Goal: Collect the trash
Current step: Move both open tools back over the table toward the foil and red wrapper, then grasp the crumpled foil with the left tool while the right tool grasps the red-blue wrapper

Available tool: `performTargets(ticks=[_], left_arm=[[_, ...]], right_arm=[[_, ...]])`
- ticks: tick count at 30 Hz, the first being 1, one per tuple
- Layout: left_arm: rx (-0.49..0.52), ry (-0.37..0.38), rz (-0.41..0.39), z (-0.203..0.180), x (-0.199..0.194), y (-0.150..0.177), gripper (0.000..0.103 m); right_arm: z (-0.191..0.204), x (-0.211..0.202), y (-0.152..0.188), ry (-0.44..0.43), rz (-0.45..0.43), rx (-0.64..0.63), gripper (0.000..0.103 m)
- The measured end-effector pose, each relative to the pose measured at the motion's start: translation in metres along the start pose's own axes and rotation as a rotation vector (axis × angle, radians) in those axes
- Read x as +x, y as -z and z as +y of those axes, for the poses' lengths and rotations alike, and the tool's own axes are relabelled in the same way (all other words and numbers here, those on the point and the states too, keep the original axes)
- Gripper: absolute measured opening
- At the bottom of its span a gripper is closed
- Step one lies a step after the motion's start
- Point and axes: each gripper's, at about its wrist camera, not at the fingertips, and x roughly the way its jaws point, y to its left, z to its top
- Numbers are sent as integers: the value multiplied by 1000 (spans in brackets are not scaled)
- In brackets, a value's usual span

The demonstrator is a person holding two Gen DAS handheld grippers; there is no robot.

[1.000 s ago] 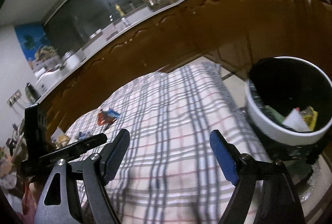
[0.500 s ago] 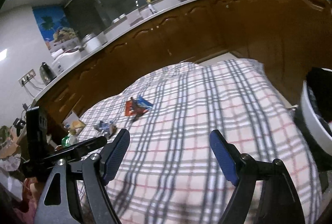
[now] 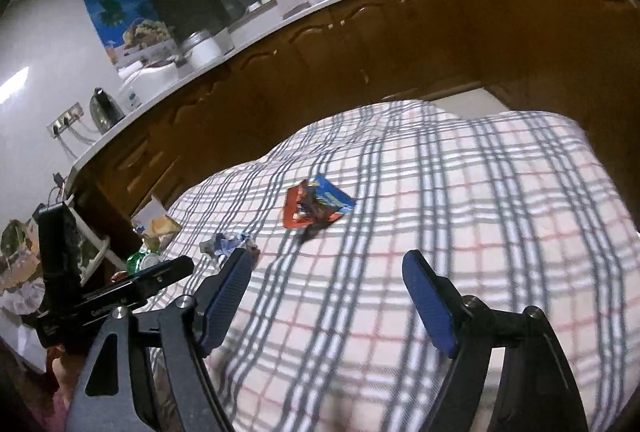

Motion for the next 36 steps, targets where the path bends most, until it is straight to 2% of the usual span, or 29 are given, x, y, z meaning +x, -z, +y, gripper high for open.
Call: performTargets(ticks=[4, 7, 13, 14, 15, 16, 17, 18, 21, 29, 36], left_arm=[[-3, -21, 23, 11, 18, -8, 71], [-3, -35, 35, 15, 32, -12, 71], [22, -55, 50, 16, 57, -19, 70], [28, -60, 61, 16, 62, -19, 68], [32, -54, 73, 16, 67, -19, 58], [37, -38, 87, 15, 72, -18, 52], [40, -13, 95, 15, 74, -17, 43], [47, -14, 89, 13, 73, -16, 41], [82, -7, 61, 5, 66, -17, 29], [122, 84, 27, -26, 41, -16, 26], [197, 199, 16, -82, 20, -7, 26]], right_arm=[[8, 33, -11, -8, 35, -4, 78], [11, 58, -20, -3, 61, -7, 71], [15, 108, -32, 20, 125, -24, 49], [14, 112, -32, 23, 130, -23, 44], [13, 117, -33, 26, 132, -20, 37], [13, 120, -33, 31, 133, -19, 32], [12, 124, -33, 37, 139, -22, 18], [11, 126, -32, 38, 148, -23, 9], [11, 116, -28, 34, 134, -35, 3], [1, 54, -22, 22, 57, -22, 3], [-27, -17, -8, 51, -25, 34, 3]])
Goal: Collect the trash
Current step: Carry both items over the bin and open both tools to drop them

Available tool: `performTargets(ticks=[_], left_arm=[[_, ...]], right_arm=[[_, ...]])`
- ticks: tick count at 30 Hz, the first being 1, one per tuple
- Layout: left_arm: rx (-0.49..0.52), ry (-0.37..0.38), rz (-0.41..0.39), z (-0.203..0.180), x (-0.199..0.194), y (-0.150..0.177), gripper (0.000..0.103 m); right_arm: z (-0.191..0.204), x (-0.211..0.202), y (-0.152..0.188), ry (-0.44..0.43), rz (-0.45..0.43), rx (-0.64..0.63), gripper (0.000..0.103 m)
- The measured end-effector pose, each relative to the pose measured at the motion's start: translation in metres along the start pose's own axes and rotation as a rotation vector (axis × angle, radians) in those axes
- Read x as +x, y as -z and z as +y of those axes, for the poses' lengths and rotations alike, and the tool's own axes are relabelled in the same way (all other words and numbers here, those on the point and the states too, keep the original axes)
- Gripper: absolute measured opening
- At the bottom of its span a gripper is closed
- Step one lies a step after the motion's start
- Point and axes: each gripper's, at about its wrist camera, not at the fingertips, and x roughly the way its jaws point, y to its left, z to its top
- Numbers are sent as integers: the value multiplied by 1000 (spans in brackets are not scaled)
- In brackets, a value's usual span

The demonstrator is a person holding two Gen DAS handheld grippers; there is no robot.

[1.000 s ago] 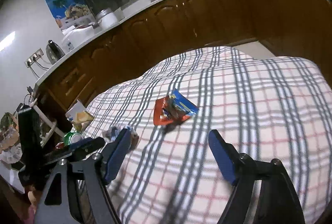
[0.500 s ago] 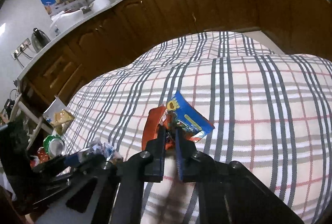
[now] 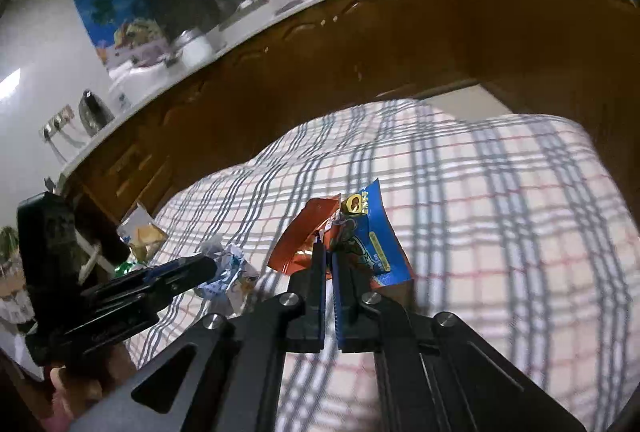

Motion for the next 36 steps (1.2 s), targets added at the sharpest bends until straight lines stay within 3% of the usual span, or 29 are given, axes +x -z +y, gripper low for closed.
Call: performTargets(ticks=[18, 36], left_arm=[[169, 208, 48, -137, 18, 9, 26], [279, 299, 63, -227, 32, 9, 26]], right_arm=[[-85, -129, 44, 178, -137, 150, 3], [-147, -196, 60, 292, -225, 252, 3]])
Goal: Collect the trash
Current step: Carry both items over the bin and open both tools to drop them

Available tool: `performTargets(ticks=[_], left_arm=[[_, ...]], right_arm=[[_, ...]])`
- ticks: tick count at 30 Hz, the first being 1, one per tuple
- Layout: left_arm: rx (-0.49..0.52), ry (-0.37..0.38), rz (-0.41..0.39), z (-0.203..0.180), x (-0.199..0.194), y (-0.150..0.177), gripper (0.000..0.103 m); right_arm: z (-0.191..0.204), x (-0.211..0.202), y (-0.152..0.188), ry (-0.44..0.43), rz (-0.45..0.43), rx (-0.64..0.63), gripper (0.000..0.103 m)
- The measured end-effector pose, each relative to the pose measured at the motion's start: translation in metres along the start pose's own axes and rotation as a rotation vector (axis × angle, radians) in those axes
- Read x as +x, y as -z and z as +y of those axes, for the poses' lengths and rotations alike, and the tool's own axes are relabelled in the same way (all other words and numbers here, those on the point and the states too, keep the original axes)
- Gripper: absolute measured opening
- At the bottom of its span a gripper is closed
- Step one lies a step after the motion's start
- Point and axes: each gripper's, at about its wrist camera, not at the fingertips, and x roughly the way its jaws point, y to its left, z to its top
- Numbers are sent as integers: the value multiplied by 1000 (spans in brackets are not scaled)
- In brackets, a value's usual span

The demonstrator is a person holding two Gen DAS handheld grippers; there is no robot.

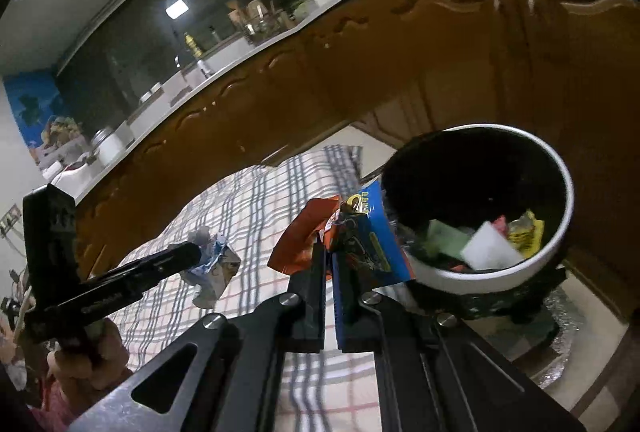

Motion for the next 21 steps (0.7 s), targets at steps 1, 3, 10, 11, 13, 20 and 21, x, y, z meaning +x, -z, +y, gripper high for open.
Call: performTargets(ticks=[1, 3, 10, 11, 13, 20, 21], left_arm=[[6, 5, 1, -4, 2, -2, 26], [13, 11, 2, -9, 6, -5, 26], [60, 42, 3, -39, 21, -19, 26], [66, 45, 3, -42, 23, -20, 26], [80, 53, 5, -51, 29, -24, 26], [109, 67, 4, -74, 44, -40, 26], [114, 67, 3, -78, 47, -43, 26]], right_arm=[[-4, -1, -1, 5, -3, 7, 3], [-12, -5, -3, 17, -10, 16, 3], [-40, -15, -11, 55, -31, 41, 3], [-43, -16, -12, 58, -33, 44, 3], [-49, -19, -15, 69, -40, 50, 3], [-65, -21, -27, 94, -50, 60, 3], [-67, -21, -29, 96, -49, 61, 3]])
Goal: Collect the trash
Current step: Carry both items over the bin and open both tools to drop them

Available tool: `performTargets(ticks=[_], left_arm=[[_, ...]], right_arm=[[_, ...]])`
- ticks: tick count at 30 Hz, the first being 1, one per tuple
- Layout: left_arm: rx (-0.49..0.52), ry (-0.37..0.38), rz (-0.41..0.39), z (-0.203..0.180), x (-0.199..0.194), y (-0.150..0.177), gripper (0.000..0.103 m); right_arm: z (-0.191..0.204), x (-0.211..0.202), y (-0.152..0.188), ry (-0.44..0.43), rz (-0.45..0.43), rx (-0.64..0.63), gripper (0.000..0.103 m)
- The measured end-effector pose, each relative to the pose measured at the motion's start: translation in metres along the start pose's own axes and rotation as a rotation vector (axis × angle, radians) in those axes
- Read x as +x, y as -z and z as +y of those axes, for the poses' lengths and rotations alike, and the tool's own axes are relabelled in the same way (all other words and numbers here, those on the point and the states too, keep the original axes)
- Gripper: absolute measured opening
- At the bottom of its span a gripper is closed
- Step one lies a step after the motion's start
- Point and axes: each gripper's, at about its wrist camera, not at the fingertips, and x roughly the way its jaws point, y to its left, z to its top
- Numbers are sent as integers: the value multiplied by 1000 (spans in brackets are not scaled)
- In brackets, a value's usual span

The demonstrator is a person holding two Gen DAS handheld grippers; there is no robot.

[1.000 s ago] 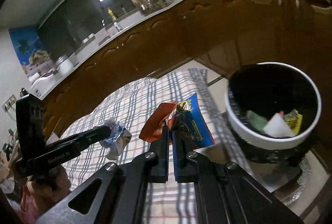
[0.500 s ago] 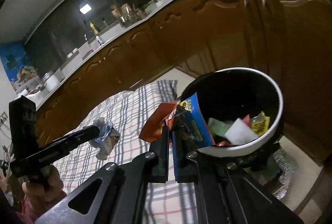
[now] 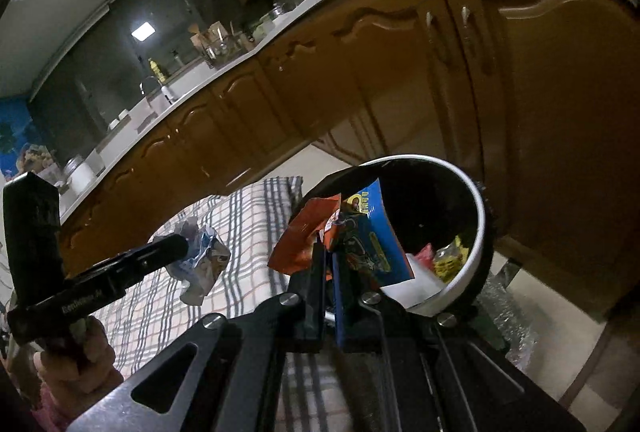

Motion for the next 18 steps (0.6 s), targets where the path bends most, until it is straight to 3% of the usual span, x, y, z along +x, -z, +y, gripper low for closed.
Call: performTargets(ticks=[10, 18], left_arm=[[-3, 19, 49, -15, 48, -31, 26], [-5, 15, 107, -19, 87, -37, 27]], right_arm=[[-17, 14, -19, 35, 34, -11, 3], [-29, 39, -25, 76, 96, -24, 3]])
